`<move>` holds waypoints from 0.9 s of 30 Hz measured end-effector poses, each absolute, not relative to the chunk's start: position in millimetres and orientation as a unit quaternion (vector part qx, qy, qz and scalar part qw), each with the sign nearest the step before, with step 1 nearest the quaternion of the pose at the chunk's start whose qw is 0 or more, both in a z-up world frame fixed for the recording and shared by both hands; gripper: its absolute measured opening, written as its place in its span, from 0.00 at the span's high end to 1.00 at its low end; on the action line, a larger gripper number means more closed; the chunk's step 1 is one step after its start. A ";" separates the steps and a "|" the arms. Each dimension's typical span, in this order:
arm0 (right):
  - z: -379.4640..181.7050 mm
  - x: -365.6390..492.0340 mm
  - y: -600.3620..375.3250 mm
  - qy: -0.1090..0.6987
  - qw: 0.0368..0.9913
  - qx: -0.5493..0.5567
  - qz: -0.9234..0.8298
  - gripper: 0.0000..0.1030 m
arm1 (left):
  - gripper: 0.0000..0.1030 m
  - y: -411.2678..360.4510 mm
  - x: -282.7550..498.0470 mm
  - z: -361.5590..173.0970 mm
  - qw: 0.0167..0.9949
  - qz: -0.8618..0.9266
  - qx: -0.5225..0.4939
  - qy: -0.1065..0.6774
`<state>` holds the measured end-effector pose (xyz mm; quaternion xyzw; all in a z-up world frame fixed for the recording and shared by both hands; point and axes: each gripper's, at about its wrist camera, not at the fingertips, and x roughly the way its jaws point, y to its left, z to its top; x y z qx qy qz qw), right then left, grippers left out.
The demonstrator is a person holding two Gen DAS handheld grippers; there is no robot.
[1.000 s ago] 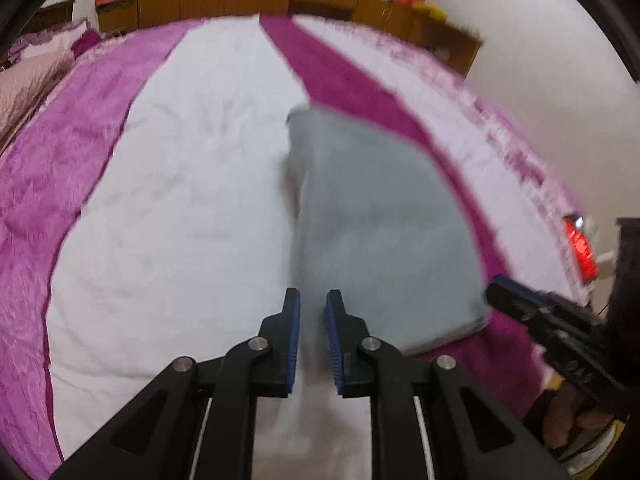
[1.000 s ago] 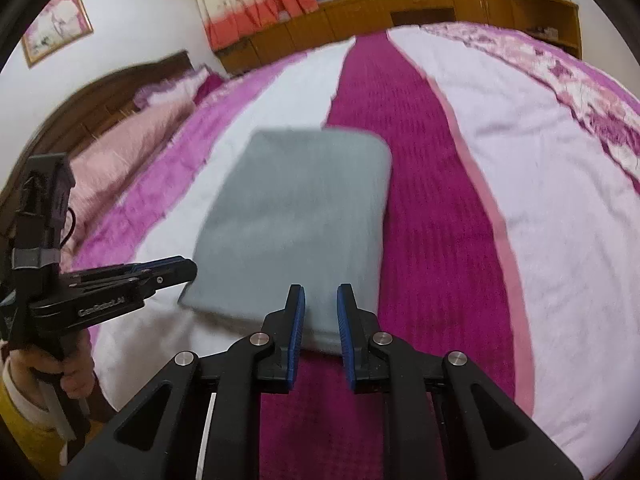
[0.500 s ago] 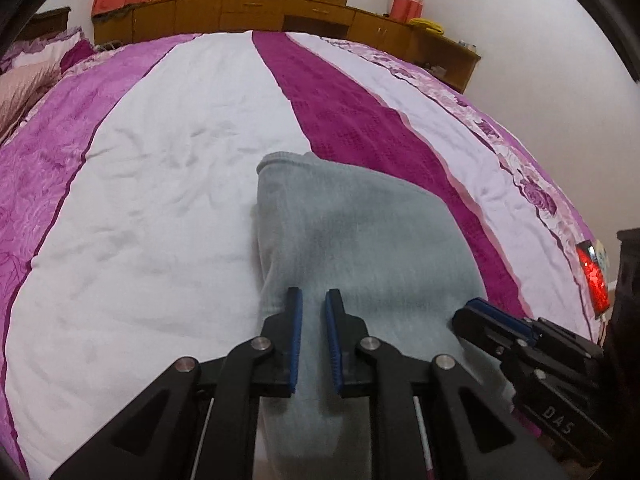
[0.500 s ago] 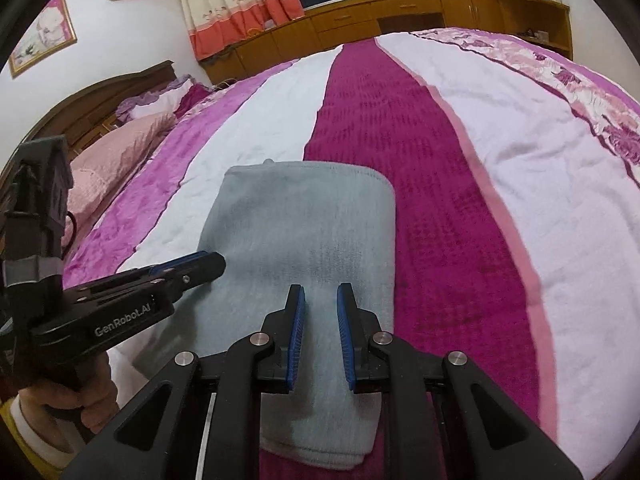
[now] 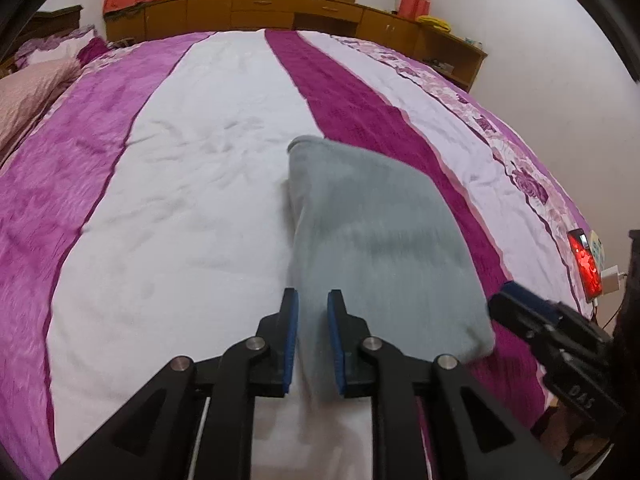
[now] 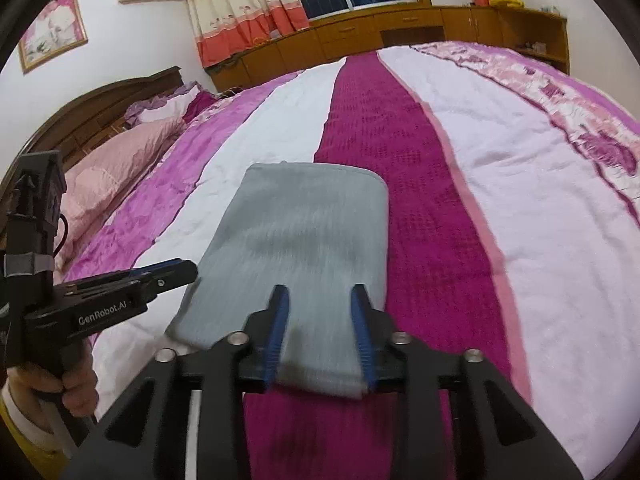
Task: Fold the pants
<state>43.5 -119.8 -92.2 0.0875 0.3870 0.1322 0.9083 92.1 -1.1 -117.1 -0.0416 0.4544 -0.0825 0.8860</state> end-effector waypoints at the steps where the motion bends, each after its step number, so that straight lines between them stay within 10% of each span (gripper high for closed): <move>1: -89.4 36.6 -121.2 0.387 0.909 0.083 0.130 0.71 | 0.82 0.0 86.9 -117.2 0.885 -0.080 -0.043 0.457; 7: -89.4 10.4 -124.9 0.396 0.909 0.069 0.110 0.64 | 0.75 -2.5 59.6 -121.8 0.880 -0.075 -0.028 0.468; 15: -107.4 -9.4 -127.5 0.406 0.909 0.058 0.078 0.44 | 0.25 -11.6 34.1 -138.5 0.882 -0.055 -0.017 0.467; 21: -127.1 -10.0 -124.7 0.420 0.905 0.032 0.052 0.18 | 0.23 -25.0 27.8 -162.5 0.873 -0.037 0.021 0.485; 27: -142.2 -4.3 -133.3 0.438 0.897 0.050 0.032 0.16 | 0.20 -29.3 31.0 -173.8 0.877 -0.021 0.024 0.479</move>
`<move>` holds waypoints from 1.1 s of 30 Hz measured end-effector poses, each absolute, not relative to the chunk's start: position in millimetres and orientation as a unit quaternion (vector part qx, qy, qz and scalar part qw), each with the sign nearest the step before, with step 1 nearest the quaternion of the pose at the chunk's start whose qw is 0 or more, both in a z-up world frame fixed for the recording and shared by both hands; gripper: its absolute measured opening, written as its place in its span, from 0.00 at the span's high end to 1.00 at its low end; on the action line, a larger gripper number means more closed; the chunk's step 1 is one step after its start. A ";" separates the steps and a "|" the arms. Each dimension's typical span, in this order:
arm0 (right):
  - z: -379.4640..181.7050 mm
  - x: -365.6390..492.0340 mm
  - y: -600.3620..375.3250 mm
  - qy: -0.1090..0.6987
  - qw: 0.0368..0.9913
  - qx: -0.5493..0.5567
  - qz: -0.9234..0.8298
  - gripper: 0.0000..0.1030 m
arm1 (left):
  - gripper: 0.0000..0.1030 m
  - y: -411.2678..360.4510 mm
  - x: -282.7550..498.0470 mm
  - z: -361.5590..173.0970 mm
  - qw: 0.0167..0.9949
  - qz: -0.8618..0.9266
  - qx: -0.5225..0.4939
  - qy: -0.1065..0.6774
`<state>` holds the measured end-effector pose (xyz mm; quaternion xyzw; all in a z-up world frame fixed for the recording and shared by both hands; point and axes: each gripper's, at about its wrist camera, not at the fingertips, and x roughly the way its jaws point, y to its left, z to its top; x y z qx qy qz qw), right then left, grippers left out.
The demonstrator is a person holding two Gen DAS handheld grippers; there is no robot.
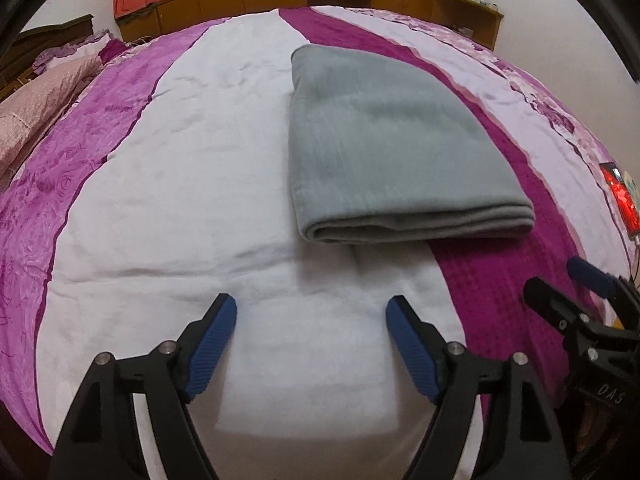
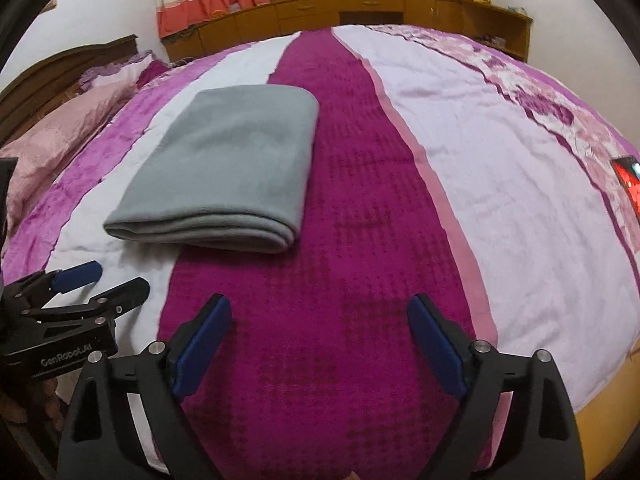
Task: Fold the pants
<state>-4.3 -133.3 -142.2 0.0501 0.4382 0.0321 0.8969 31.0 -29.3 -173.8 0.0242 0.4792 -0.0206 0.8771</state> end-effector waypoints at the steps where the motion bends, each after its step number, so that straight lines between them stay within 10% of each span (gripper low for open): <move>1: -144.4 -3.3 -135.4 0.441 0.895 0.057 0.031 0.16 | 0.20 -28.6 32.0 -174.5 0.877 -0.019 0.021 0.480; 33: -153.8 4.3 -127.3 0.443 0.896 0.038 0.027 0.04 | 0.19 -25.0 33.2 -176.9 0.879 -0.015 0.001 0.476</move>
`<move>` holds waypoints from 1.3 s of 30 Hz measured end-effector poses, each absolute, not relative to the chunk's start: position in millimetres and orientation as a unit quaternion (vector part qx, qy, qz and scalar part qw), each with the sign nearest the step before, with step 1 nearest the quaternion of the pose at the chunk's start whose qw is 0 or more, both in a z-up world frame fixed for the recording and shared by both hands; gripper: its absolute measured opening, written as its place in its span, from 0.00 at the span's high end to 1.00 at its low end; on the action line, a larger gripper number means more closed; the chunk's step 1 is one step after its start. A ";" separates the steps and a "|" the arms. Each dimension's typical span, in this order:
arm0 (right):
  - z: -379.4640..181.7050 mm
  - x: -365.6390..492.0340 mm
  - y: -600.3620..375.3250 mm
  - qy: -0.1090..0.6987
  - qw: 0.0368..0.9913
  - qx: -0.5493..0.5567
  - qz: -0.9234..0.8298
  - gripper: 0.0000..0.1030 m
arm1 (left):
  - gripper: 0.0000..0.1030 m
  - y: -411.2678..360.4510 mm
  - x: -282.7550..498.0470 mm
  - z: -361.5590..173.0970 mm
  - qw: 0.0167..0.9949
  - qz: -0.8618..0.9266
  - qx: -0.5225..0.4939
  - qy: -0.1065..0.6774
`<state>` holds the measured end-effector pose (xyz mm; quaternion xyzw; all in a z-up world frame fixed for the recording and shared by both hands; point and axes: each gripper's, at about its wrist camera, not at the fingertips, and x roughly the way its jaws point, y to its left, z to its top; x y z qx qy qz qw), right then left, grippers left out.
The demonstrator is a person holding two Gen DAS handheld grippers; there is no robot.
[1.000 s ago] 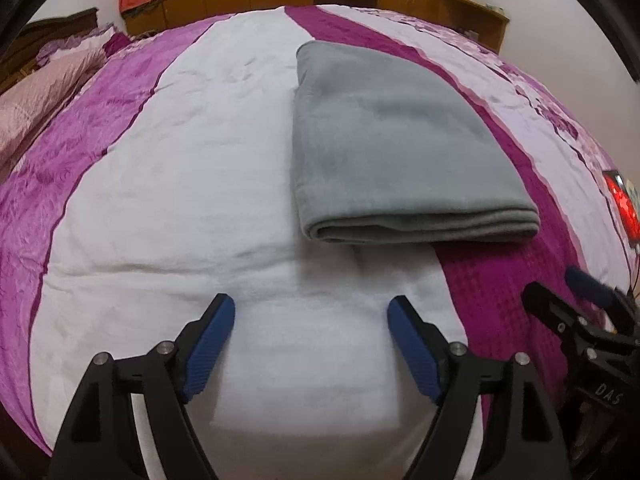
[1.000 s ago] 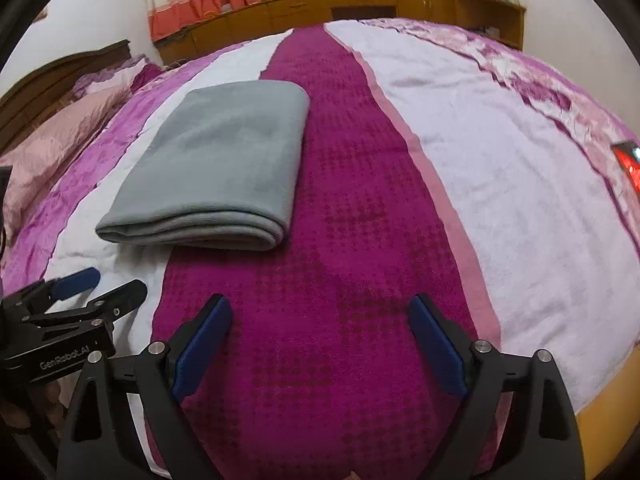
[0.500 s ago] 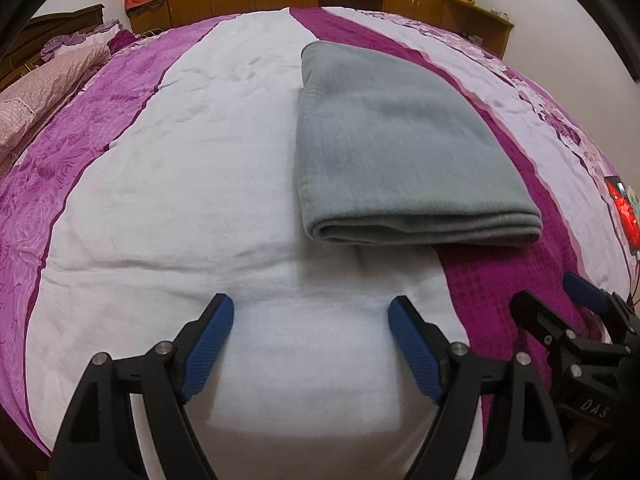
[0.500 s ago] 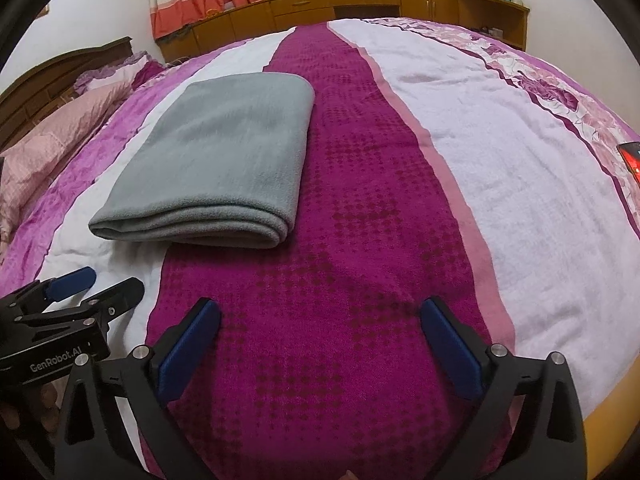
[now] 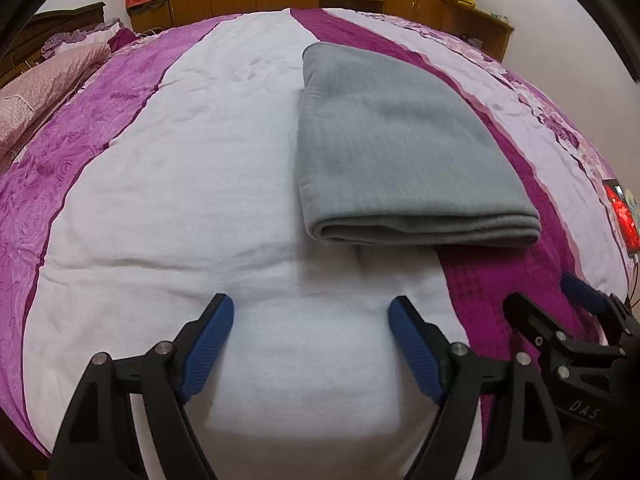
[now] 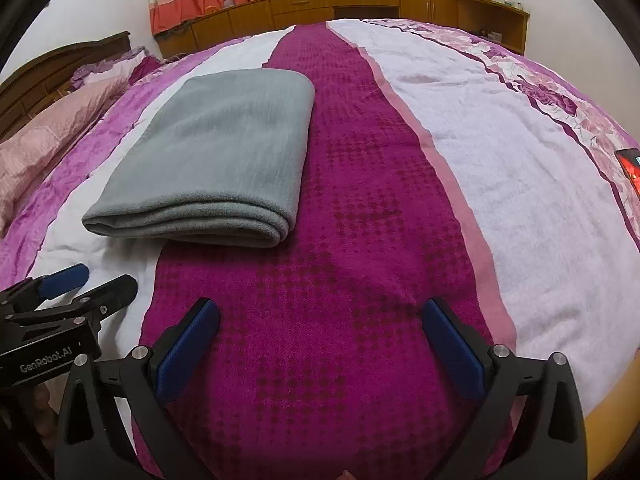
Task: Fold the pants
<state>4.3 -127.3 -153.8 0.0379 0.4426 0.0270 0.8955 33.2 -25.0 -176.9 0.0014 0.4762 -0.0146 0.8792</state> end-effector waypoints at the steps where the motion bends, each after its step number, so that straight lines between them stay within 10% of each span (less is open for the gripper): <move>1: -153.8 4.2 -127.2 0.443 0.896 0.038 0.027 0.04 | 0.19 -24.6 33.1 -177.0 0.879 -0.015 0.001 0.476; 39: -154.1 4.1 -126.4 0.443 0.896 0.035 0.027 0.03 | 0.19 -23.7 32.3 -178.4 0.877 -0.010 -0.001 0.480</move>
